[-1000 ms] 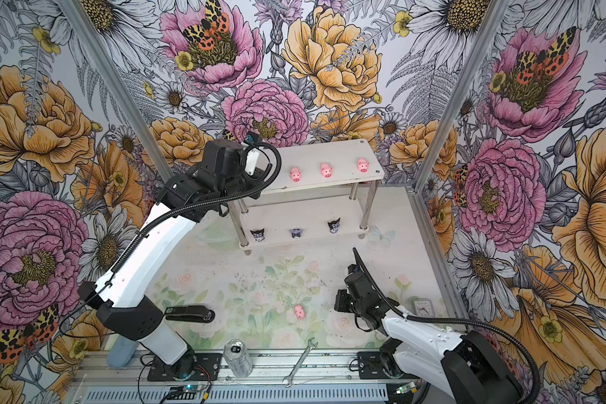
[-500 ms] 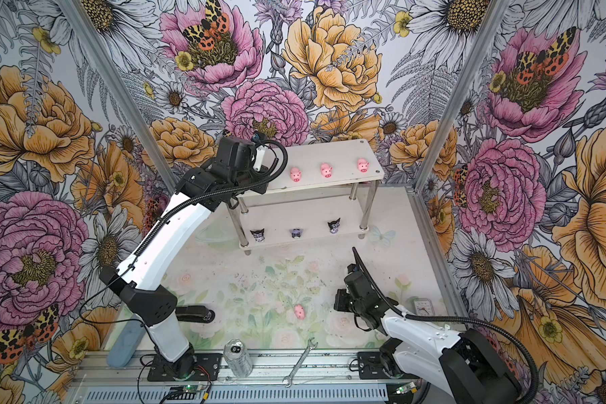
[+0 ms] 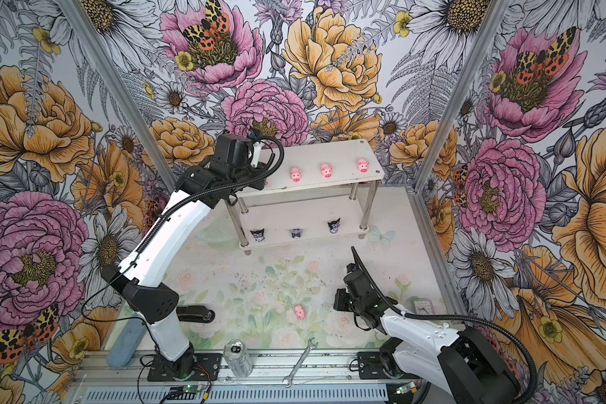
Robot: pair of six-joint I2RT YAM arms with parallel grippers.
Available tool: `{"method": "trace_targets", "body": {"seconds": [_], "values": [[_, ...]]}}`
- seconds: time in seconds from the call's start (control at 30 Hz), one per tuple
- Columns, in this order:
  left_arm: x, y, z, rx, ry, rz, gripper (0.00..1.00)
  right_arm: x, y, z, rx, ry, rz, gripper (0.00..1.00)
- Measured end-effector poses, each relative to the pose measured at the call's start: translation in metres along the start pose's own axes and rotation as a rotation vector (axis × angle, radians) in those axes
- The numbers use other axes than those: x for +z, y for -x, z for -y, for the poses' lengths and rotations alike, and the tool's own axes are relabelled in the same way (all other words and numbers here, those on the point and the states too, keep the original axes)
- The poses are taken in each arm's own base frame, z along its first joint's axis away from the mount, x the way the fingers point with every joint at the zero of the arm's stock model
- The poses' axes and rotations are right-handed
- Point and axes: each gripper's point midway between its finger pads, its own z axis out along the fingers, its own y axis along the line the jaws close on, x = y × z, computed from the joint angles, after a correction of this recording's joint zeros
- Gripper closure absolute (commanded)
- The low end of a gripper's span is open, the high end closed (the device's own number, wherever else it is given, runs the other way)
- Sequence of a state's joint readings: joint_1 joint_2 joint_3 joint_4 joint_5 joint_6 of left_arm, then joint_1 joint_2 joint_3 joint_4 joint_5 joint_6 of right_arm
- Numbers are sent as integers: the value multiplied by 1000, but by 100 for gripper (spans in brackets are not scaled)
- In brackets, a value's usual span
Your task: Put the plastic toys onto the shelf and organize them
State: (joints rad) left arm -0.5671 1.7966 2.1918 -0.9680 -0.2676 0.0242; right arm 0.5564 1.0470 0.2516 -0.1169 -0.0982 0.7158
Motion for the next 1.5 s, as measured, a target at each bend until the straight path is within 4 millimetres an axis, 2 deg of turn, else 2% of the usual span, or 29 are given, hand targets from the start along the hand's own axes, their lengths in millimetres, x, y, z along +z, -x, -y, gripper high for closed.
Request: {"method": "trace_targets", "body": {"seconds": [0.1,0.17,0.4,0.47,0.53,0.7,0.8,0.87,0.97,1.2,1.37,1.5], "values": [[-2,2,0,-2,0,2,39,0,0,0,0,0,0,100],[-3,4,-1,-2,0,7,36,0,0,0,0,0,0,100],[-10,11,0,-6,-5,27,35,0,-1,-1,-1,5,-3,97],[-17,11,1,-12,-5,33,36,0,-1,-2,-7,10,-9,96],[-33,9,4,-13,-7,42,38,1,-3,-6,-21,18,-21,95],[-101,-4,22,-13,-46,114,47,5,-23,-35,-152,64,-104,89],[-135,-23,20,-52,-78,150,55,7,-35,-55,-240,88,-148,76],[-145,-39,12,-88,-76,154,55,9,-39,-68,-286,101,-162,68],[-145,-71,6,-123,-68,123,55,11,-48,-85,-355,116,-182,63],[-119,-146,1,-166,-32,-23,55,14,-58,-98,-431,101,-188,65],[-112,-166,-8,-218,-21,-58,54,18,-60,-114,-466,83,-194,66],[-112,-165,-11,-248,-30,-48,54,20,-57,-152,-505,123,-180,66]]}}
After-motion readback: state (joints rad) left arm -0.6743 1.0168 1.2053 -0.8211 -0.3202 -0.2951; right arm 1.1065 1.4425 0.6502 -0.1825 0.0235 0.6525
